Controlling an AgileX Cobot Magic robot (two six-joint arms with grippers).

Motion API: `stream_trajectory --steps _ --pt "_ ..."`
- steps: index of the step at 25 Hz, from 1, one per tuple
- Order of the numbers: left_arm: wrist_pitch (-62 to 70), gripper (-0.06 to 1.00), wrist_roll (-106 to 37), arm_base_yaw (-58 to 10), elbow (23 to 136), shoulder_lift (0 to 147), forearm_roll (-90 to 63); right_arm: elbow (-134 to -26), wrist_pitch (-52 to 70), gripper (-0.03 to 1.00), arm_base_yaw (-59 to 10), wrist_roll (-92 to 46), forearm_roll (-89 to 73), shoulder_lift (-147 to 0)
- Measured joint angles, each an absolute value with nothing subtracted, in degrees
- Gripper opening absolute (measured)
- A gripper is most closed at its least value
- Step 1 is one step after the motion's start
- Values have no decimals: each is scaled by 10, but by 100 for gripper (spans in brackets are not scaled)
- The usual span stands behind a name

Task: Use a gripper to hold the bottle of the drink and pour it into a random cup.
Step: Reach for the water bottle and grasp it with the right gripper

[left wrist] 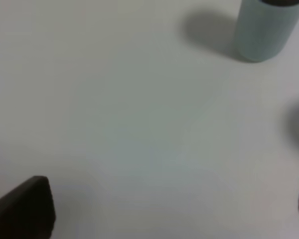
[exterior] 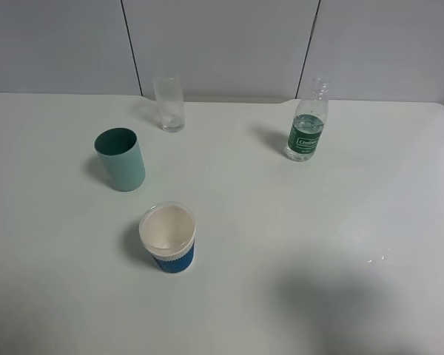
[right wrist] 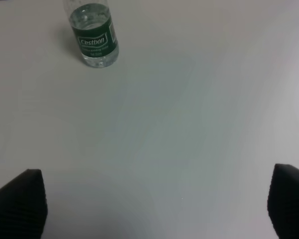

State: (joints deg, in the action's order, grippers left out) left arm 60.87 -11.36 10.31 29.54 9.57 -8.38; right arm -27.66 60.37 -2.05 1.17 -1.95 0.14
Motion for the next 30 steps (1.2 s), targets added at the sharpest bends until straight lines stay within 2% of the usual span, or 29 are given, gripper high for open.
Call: stream_trajectory --steps 30 --pt "609 99 -114 103 295 96 -84 -277 604 87 -20 12 -20 1"
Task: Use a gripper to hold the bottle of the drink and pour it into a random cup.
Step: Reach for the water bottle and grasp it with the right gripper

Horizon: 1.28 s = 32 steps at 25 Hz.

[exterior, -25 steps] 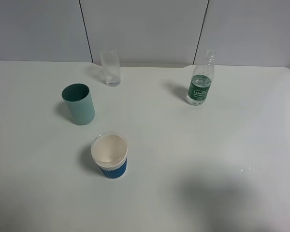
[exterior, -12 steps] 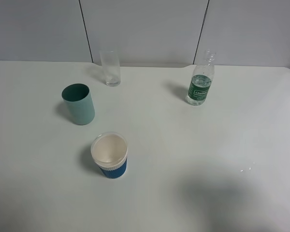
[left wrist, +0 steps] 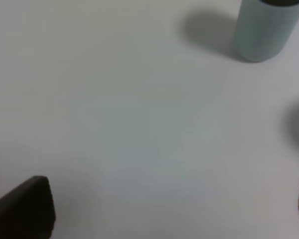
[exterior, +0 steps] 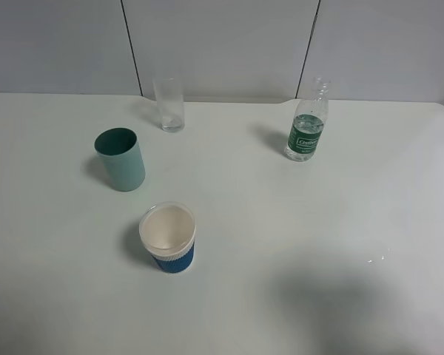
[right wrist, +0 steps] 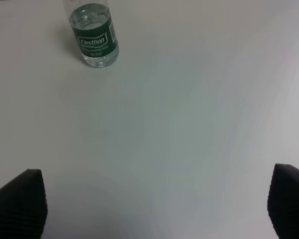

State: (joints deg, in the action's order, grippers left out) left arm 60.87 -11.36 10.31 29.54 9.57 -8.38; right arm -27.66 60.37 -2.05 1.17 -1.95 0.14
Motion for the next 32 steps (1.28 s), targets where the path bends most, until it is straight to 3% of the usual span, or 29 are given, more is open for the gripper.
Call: stream_trajectory --steps 32 --pt "609 99 -114 103 295 96 -84 -277 604 87 -20 13 -44 1"
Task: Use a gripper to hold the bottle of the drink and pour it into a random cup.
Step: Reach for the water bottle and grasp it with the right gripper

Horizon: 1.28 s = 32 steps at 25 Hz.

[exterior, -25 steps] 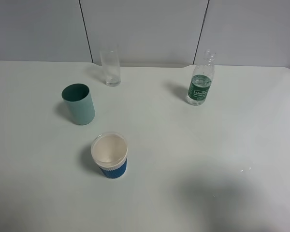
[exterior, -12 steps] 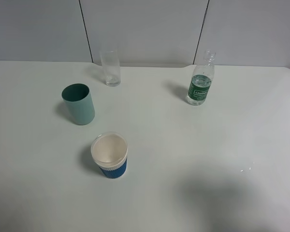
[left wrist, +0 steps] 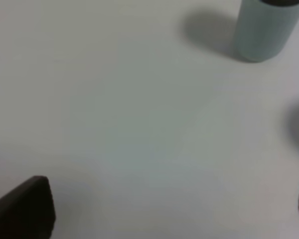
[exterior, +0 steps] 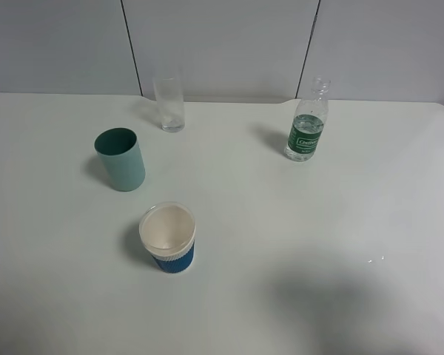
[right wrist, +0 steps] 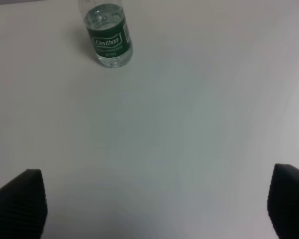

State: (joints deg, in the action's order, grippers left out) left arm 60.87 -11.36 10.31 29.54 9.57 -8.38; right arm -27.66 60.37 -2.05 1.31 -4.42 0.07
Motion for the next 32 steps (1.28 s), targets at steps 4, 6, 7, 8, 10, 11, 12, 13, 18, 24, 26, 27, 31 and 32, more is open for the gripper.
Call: stream_trajectory --steps 4,6,7,8,10,11,12,13,18,24,26,27,31,32 --pt "609 99 -114 103 295 96 -84 -277 604 87 -20 13 -44 -24" --pt "609 99 -114 103 295 96 -84 -277 603 87 -20 13 -44 -47" --pt "609 99 -114 103 295 96 -84 -281 599 87 -20 13 -44 -58" --pt "609 99 -114 103 295 96 -84 -284 591 87 -20 13 -44 -70" --pt "609 99 -114 103 295 96 -84 -294 556 87 -20 13 -44 -92" --pt "609 99 -114 103 295 96 -84 -295 534 87 -20 12 -44 -103" --pt "609 99 -114 103 295 96 -84 -296 518 87 -20 11 -44 -115" --pt "609 99 -114 103 295 96 -84 -297 502 87 -20 7 -44 -128" --pt "609 99 -114 103 295 96 -84 -298 439 87 -20 0 -41 -192" --pt "609 99 -114 103 295 96 -84 -298 369 87 -20 0 -15 -283" --pt "609 99 -114 103 295 96 -84 -298 346 87 -20 0 -14 -312" --pt "609 99 -114 103 295 96 -84 -298 332 87 -20 0 -14 -328" --pt "609 99 -114 103 295 96 -84 -298 286 87 -20 0 -13 -378" --pt "609 99 -114 103 295 96 -84 -298 274 87 -20 0 -12 -387"
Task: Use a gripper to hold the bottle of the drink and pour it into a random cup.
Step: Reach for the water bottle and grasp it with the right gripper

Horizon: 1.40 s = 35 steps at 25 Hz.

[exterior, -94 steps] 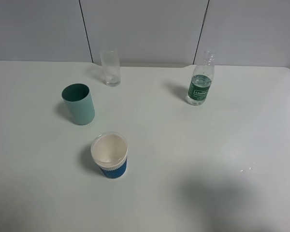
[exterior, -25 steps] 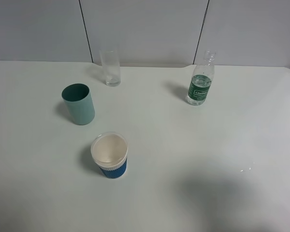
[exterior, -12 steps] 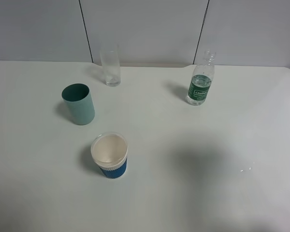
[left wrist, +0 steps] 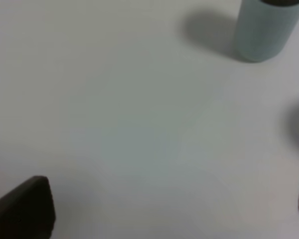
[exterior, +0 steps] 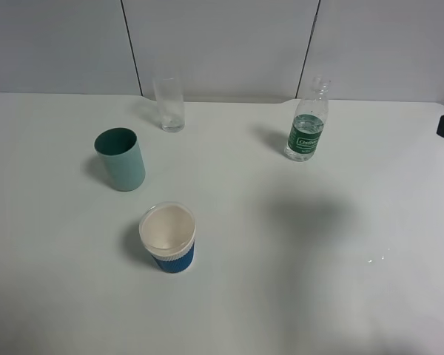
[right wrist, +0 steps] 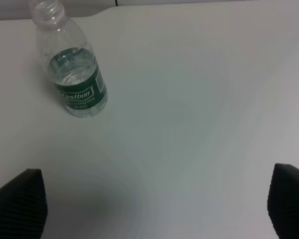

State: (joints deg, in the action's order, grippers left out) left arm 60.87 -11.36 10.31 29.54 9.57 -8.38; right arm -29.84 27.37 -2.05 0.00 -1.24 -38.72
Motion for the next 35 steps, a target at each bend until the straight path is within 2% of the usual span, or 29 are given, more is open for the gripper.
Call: stream_trajectory --steps 23,35 --pt "609 99 -114 103 295 96 -84 -249 66 87 -20 -4 0 -630" --pt "609 99 -114 103 295 96 -84 -248 -42 87 -20 0 92 -757"
